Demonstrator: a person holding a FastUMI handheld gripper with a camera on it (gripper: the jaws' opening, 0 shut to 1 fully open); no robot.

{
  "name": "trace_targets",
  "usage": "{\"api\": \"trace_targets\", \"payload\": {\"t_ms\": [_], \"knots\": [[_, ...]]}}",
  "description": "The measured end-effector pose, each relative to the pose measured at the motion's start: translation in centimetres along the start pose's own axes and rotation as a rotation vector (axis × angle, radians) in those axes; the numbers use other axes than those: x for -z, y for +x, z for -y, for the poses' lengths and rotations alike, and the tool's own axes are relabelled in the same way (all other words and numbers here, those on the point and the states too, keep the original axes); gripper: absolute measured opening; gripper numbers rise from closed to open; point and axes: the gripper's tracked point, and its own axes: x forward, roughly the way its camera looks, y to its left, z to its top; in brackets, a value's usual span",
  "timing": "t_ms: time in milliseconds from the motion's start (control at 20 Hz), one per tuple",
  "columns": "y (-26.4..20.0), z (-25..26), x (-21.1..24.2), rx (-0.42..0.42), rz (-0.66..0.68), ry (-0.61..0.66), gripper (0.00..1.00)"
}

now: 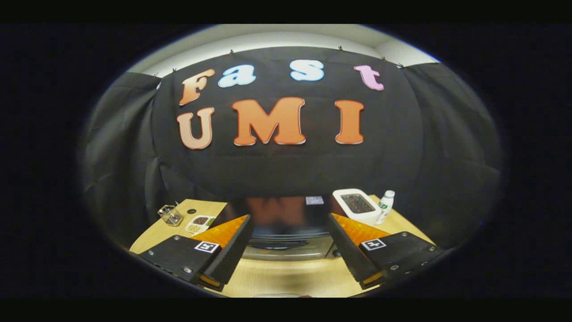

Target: Open the toaster oven, put the food inside, and close the toaster oven door.

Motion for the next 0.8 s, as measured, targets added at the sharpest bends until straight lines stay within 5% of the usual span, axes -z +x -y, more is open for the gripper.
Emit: {"api": "trace_targets", "payload": {"t_ms": [300, 800], "knots": [[-6.3, 2.8, -8.5, 0.018, 0.145, -0.044, 0.99], [-11.3, 5.1, -8.3, 0.169, 0.178, -0.007, 0.99]]}}
